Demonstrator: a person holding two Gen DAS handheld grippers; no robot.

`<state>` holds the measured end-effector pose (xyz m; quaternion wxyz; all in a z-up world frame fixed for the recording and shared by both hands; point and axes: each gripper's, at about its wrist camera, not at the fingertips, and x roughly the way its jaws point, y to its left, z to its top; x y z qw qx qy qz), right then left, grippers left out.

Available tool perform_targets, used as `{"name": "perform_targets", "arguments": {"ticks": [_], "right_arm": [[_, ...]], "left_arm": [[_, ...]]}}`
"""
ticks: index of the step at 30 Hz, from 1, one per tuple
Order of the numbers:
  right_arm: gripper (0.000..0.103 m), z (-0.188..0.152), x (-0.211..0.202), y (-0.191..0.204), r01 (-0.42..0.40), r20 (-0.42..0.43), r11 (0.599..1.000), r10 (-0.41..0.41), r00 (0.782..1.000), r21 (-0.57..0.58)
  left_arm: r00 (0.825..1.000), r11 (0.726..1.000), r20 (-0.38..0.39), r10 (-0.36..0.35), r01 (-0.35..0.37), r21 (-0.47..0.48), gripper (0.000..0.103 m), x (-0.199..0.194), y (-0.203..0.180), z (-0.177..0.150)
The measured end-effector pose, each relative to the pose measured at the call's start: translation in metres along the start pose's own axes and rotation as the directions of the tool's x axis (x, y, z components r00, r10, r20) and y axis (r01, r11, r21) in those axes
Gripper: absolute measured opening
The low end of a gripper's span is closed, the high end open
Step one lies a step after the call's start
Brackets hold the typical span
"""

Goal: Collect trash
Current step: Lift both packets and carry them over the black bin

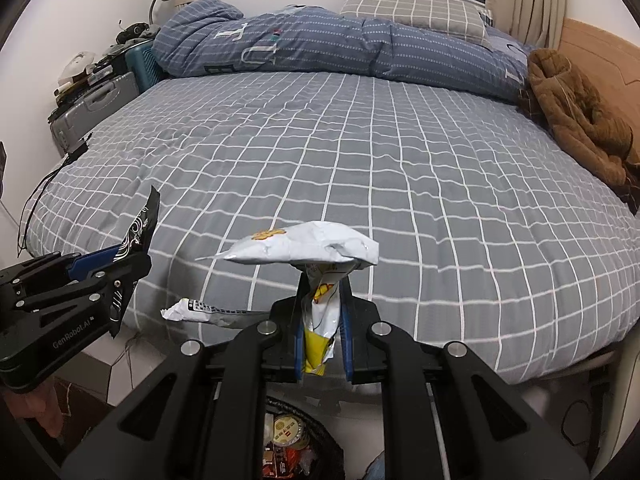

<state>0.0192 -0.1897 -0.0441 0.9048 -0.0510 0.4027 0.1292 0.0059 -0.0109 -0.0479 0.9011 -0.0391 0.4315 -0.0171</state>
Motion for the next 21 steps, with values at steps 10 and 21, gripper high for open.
{"name": "perform_targets", "arguments": {"ticks": [10,21], "right_arm": [[0.013,-0.021,-0.016,0.01,-0.012,-0.011,1.0,0.012,1.0,-0.007],[0.013,-0.052,-0.032,0.026,-0.045,-0.044,0.999,0.043,0.998,-0.027]], "left_arm": [[1.0,1.0,-0.022,-0.002,0.001,-0.022,0.03,-0.014,0.004,-0.03],[0.998,1.0,-0.055,-0.002,0.0,-0.025,0.03,-0.032,0.003,-0.069]]}}
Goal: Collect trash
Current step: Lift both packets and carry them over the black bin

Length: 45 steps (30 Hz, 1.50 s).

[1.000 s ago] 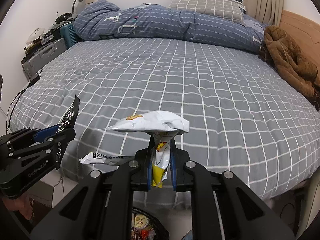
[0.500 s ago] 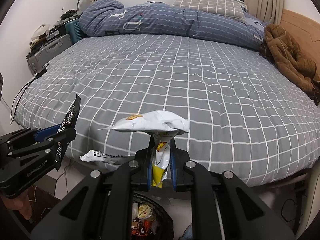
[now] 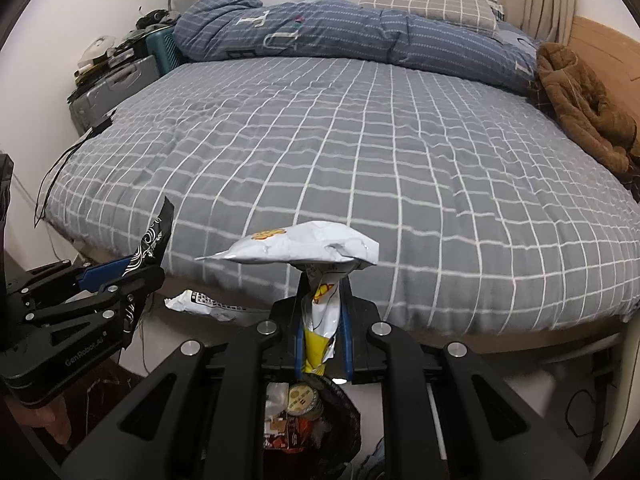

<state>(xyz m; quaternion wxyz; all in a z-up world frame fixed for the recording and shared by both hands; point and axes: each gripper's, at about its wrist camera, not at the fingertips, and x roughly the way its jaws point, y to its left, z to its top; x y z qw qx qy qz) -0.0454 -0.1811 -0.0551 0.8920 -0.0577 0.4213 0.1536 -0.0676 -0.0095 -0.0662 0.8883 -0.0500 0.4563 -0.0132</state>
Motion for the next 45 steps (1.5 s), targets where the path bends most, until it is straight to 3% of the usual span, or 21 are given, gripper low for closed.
{"name": "perform_targets", "arguments": {"ticks": [24,27,38,45], "right_arm": [[0.013,-0.08,-0.002,0.023,-0.03,-0.182,0.999,0.032,0.983,0.012],[0.013,-0.09,0.008,0.028,-0.01,-0.207,1.0,0.007,0.978,-0.015],[0.013,-0.121,0.082,0.021,-0.019,-0.363,1.0,0.017,0.932,-0.004],[0.013,-0.131,0.113,0.029,-0.048,-0.429,0.999,0.038,0.902,-0.012]], "left_arm": [[0.988,0.998,-0.155,0.02,-0.028,-0.05,0.03,-0.005,0.018,-0.082],[0.985,0.998,-0.171,0.026,-0.035,-0.051,0.03,0.003,0.021,-0.092],[0.972,0.998,-0.236,0.018,-0.031,-0.049,0.03,0.054,0.024,-0.11],[0.954,0.997,-0.298,0.026,-0.046,-0.061,0.03,0.089,0.034,-0.118]]}}
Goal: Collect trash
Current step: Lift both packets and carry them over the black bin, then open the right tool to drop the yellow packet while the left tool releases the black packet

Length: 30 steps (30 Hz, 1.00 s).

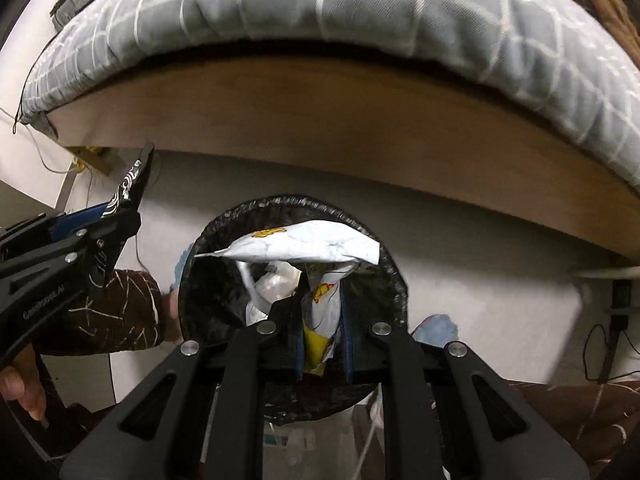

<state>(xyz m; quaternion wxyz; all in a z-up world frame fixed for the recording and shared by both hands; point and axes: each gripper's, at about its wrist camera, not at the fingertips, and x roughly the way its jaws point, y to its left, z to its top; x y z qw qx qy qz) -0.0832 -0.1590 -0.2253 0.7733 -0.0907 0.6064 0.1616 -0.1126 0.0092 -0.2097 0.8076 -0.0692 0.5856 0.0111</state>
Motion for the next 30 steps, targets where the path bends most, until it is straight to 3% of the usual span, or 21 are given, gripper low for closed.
{"name": "perform_targets", "arguments": {"ticks": [3,6,12,23,30], "right_arm": [[0.014,0.0,0.01,0.006,-0.011,-0.026,1.0,0.01,1.0,-0.019],[0.025,-0.002,0.017,0.012,-0.013,-0.038,0.999,0.011,0.999,-0.039],[0.035,-0.005,0.023,0.023,-0.011,-0.041,0.998,0.008,0.999,-0.057],[0.076,-0.006,0.011,0.014,0.026,0.005,0.999,-0.026,1.0,-0.033],[0.093,-0.011,-0.01,-0.014,0.071,0.056,0.997,-0.072,0.996,0.022]], "left_arm": [[1.0,1.0,-0.007,0.006,-0.007,-0.021,0.03,0.004,0.01,-0.001],[1.0,0.999,-0.005,0.025,-0.025,-0.025,0.03,0.004,0.016,0.0],[0.999,0.998,-0.014,0.036,-0.037,-0.055,0.03,0.005,0.03,-0.006],[1.0,0.999,-0.014,0.023,-0.024,-0.032,0.031,0.004,0.022,-0.006],[1.0,1.0,-0.029,-0.012,0.012,0.001,0.031,0.011,0.0,-0.005]]}}
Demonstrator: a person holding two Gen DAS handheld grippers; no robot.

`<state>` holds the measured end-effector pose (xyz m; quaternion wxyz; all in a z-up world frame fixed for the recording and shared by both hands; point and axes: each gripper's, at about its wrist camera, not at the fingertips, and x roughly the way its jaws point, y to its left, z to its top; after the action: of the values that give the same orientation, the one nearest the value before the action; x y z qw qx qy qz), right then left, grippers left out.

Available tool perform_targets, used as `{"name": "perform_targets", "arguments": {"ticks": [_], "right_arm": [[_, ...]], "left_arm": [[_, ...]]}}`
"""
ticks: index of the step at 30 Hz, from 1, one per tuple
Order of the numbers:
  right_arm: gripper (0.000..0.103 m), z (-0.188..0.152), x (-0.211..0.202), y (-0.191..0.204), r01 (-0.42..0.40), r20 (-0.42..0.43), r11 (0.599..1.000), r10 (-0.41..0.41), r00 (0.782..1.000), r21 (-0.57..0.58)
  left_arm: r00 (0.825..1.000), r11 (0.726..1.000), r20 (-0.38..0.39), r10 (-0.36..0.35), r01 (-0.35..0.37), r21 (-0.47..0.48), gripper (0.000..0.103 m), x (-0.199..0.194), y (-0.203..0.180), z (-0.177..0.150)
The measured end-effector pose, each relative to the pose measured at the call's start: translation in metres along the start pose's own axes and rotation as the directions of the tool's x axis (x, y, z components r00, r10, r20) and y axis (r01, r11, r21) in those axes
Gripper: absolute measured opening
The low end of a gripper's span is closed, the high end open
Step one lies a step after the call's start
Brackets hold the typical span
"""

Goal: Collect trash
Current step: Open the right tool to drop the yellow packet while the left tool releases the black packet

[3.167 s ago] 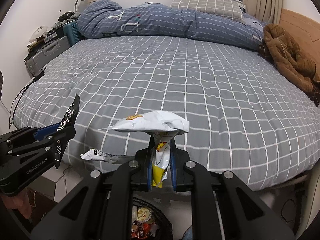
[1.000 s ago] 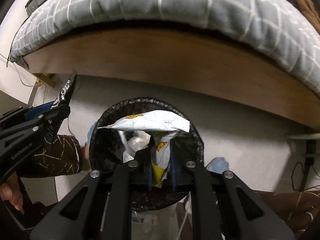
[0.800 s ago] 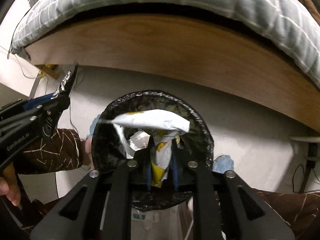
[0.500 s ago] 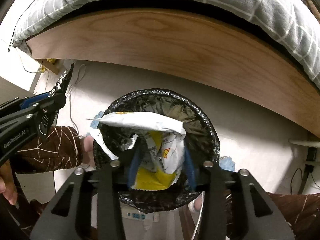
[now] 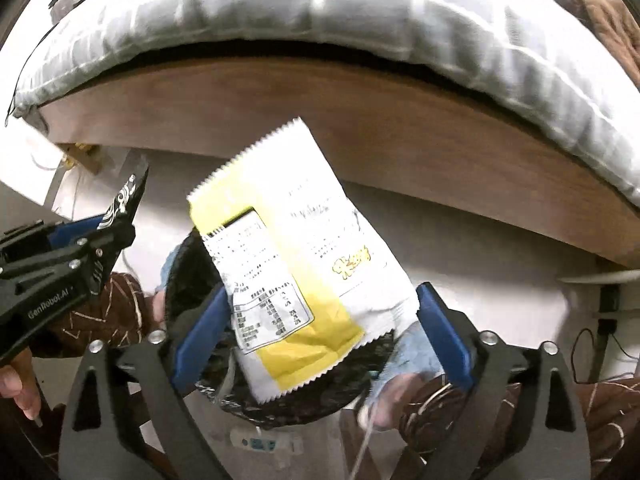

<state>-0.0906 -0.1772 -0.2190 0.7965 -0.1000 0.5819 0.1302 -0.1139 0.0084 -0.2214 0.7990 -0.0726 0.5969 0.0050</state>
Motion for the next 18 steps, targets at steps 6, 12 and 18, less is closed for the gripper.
{"name": "perform_targets", "arguments": {"ticks": [6,12,18], "right_arm": [[0.095,-0.006,-0.01,-0.035,0.036,0.026,0.997,-0.038,0.999,0.071],[0.095,-0.008,-0.024,-0.057,0.062,0.055,0.987,-0.071,0.996,0.145],[0.095,-0.006,-0.031,-0.064,0.081,0.085,0.985,-0.095,0.992,0.152]], "left_arm": [[0.999,0.999,-0.016,-0.032,0.033,0.043,0.031,0.006,-0.03,0.001],[0.998,0.995,-0.026,-0.049,0.051,0.089,0.031,0.011,-0.055,0.003],[0.998,0.993,-0.023,-0.05,0.052,0.109,0.033,0.012,-0.063,0.003]]}}
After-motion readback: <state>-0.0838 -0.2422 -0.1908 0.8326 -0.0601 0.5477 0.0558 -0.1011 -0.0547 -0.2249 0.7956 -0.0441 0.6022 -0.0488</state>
